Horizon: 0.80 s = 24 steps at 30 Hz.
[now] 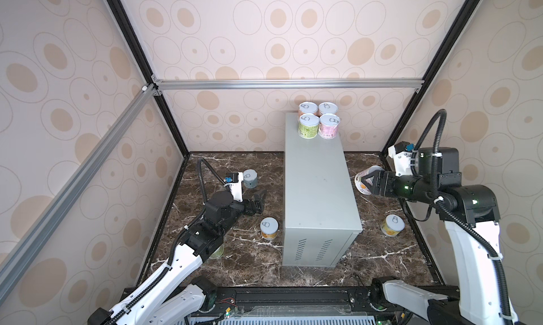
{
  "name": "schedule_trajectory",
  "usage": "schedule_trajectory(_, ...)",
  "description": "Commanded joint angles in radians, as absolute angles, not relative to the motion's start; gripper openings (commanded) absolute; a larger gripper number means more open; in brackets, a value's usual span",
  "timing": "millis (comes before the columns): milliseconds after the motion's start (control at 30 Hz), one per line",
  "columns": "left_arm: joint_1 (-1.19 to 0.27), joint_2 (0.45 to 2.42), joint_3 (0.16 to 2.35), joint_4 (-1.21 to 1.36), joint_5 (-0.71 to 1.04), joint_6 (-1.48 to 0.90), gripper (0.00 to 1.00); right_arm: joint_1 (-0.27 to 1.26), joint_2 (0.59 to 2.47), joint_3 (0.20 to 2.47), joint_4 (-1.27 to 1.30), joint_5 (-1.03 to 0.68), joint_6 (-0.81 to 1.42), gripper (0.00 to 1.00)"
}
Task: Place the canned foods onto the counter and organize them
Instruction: 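Carry the pink-labelled can up over the cabinet top with the right gripper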
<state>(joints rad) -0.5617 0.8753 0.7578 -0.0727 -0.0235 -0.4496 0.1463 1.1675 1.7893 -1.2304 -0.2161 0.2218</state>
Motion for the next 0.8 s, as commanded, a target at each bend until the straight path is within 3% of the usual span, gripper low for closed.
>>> schedule_trajectory(0, -0.557, 0.876, 0.794, -0.093, -0.018, -0.419, 0.99, 0.214, 1.210, 1.918, -1.270, -0.176, 0.177, 0.47)
schedule_trajectory(267, -0.558, 0.875, 0.783, -0.086, -0.019, -0.417, 0.99, 0.388, 1.353, 2.166, -1.372, -0.058, 0.153, 0.47)
schedule_trajectory(667, -0.558, 0.888, 0.772, -0.074, -0.011, -0.417, 0.99, 0.489, 1.502, 2.269, -1.394, 0.000, 0.129, 0.48)
schedule_trajectory(767, -0.558, 0.885, 0.770, -0.078, -0.014, -0.415, 0.99, 0.507, 1.538, 2.289, -1.399, 0.019, 0.124, 0.53)
